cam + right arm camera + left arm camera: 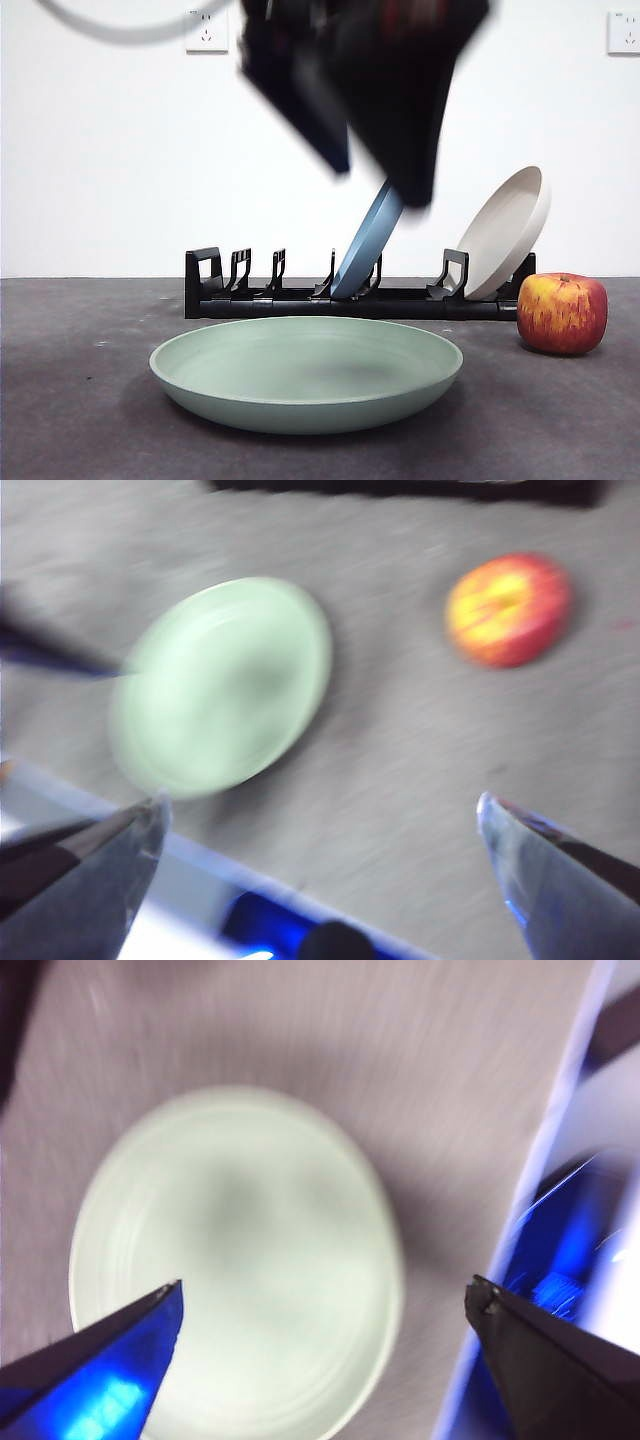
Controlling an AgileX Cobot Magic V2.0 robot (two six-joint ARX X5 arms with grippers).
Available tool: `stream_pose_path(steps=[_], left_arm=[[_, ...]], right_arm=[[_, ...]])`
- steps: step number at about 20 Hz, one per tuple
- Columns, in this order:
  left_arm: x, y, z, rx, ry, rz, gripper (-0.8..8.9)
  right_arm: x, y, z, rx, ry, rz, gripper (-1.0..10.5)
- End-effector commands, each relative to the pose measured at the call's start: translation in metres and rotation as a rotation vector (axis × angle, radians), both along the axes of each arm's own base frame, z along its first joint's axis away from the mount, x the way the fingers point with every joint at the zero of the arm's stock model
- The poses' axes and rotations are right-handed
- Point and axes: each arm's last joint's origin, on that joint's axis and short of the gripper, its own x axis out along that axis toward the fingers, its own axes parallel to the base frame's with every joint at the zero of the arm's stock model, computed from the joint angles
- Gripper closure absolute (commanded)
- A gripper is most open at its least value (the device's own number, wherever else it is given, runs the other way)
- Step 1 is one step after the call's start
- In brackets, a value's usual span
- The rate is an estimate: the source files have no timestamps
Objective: Take the green plate from the plate rack,put the plate on the table,take the apple from the table,put the apple in the plate
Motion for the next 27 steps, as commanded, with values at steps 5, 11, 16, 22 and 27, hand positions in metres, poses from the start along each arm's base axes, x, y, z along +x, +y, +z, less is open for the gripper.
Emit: stream_pose_path(steps=[5, 11, 16, 22, 27], left_arm=[[-0.022, 0.037, 0.102, -0.325, 0.097, -0.055, 3.43], [-0.043, 0.085, 0.141, -0.398, 0.091, -0.082, 3.43], [-0.05, 0.103, 0.136, -0.291, 0.144, -0.066, 3.43], [-0.053, 0.108, 0.131, -0.227, 0.19, -0.036, 3.43], [-0.053, 0.109, 0.131, -0.232, 0.199, -0.021, 3.43]], right_arm=[[0.06, 0.003, -0.014, -0.051, 0.02, -0.067, 2.6], [0.116, 0.016, -0.051, -0.141, 0.099, -0.074, 2.6], [0.144, 0.034, -0.077, -0.224, 0.097, -0.071, 2.5], [0.167, 0.04, -0.102, -0.291, 0.09, -0.1, 2.5], [0.181, 0.042, -0.121, -0.308, 0.101, -0.109, 2.5]])
